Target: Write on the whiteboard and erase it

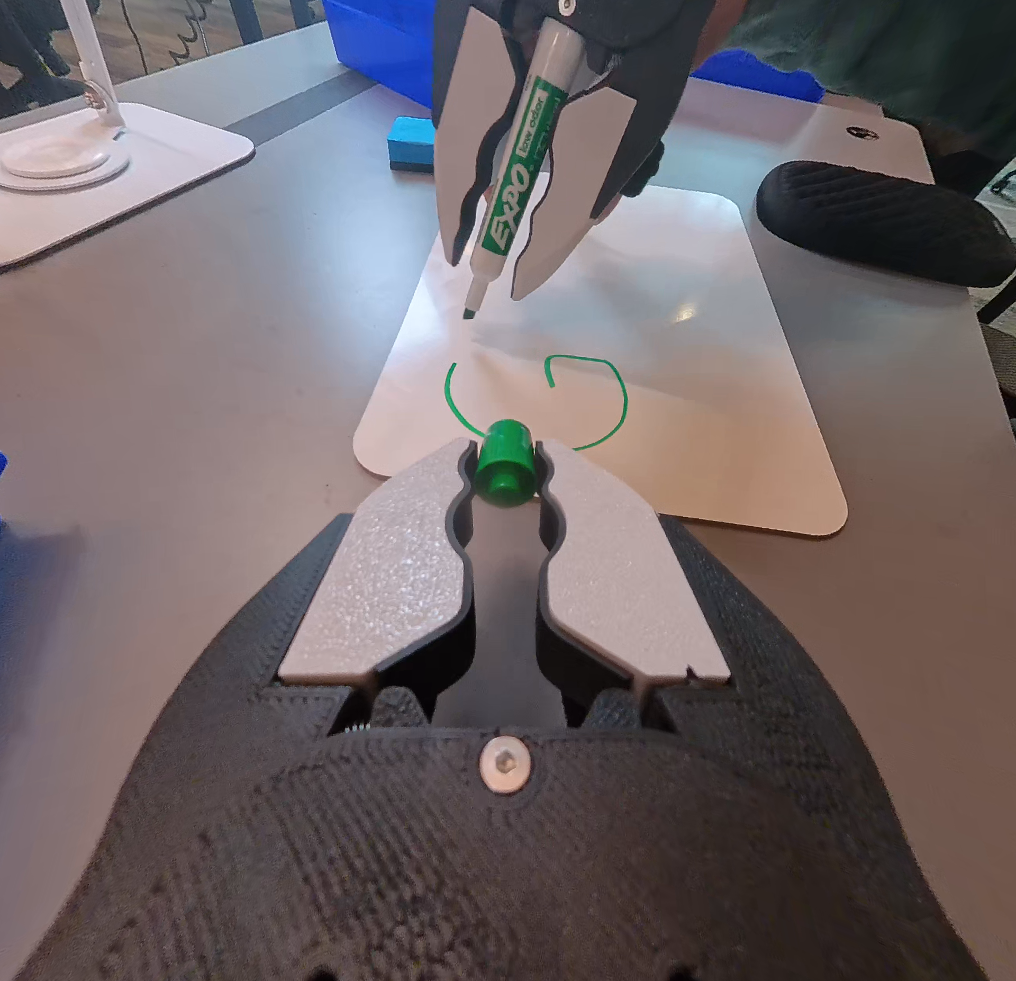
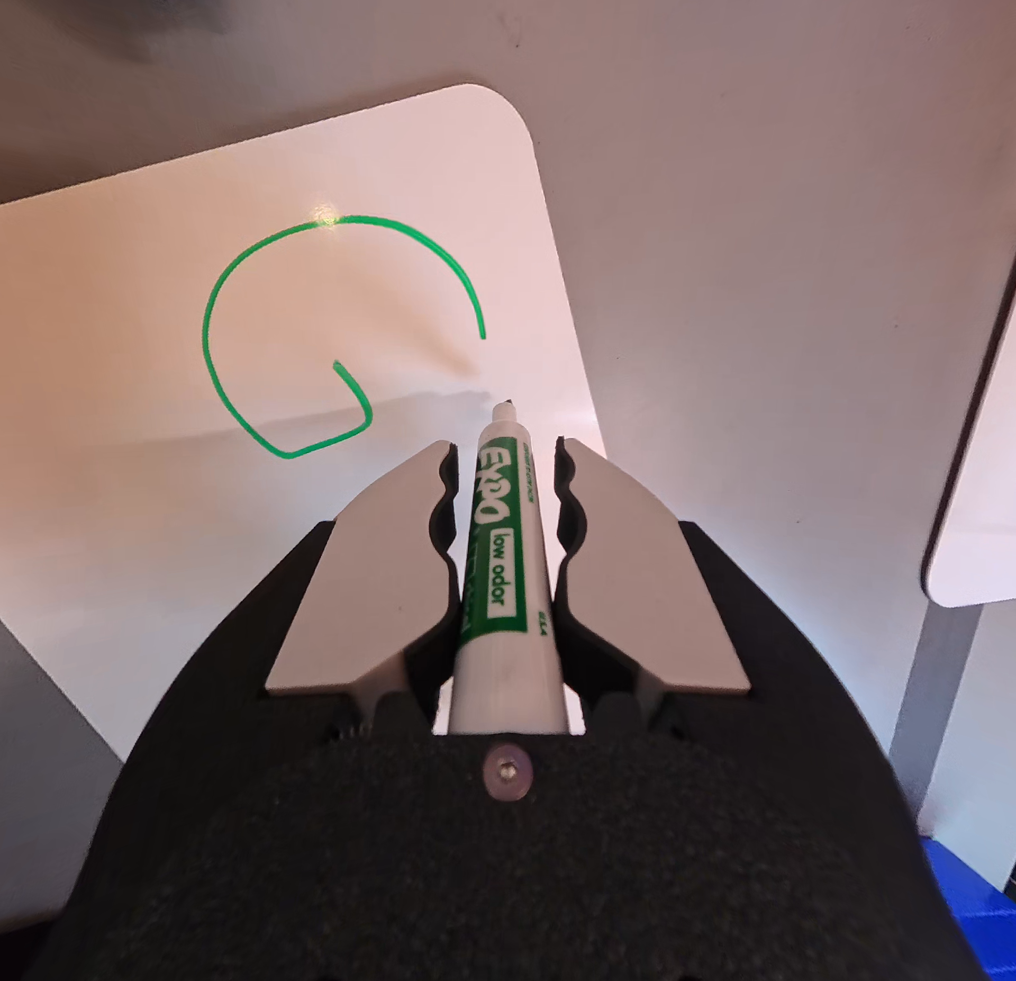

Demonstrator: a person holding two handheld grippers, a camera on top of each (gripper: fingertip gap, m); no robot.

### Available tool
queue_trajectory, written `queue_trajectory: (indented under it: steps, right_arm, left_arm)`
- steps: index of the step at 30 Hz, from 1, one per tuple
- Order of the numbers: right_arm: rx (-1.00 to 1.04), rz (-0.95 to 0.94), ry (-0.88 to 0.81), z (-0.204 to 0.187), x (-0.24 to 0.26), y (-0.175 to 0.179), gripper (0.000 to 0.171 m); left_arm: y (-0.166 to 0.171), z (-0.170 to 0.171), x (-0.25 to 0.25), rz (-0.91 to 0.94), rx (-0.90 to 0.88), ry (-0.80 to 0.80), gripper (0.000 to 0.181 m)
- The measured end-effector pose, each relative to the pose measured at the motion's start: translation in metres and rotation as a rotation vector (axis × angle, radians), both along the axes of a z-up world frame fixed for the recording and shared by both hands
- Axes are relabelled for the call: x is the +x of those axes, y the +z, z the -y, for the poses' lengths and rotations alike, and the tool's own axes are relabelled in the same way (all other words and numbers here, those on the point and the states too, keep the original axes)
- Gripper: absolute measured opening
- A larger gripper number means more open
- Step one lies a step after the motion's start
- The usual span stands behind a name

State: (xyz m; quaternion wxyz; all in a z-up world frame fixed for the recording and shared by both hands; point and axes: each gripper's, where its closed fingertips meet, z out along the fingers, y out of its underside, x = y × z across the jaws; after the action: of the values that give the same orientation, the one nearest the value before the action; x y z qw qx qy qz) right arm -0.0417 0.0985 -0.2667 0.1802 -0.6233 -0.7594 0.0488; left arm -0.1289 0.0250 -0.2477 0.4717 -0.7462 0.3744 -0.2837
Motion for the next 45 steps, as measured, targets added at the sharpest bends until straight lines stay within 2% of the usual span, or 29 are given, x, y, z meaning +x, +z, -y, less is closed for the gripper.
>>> queue_trajectory:
  steps: [19, 24, 33, 39, 45]
  right_arm:
    - [0.009, 0.057, 0.011, -0.002, 0.003, -0.011, 0.034]
    - [-0.015, 0.08, 0.024, 0.013, 0.014, -0.011, 0.034]
    - [-0.071, 0.136, 0.065, 0.065, 0.044, -0.01, 0.034]
    - [-0.054, 0.072, 0.024, 0.046, 0.033, -0.001, 0.034]
    - [-0.046, 0.07, 0.034, 0.036, 0.022, -0.006, 0.034]
  left_arm:
    - [-0.002, -0.001, 0.0, -0.005, -0.007, -0.004, 0.019]
    - [-0.002, 0.0, 0.0, -0.003, -0.013, -0.005, 0.019]
    - [-0.002, 0.0, 0.001, -0.004, -0.016, -0.007, 0.019]
    - [-0.002, 0.0, 0.001, -0.01, -0.01, -0.006, 0.019]
    - [-0.001, 0.001, 0.0, -0.006, -0.012, -0.007, 0.019]
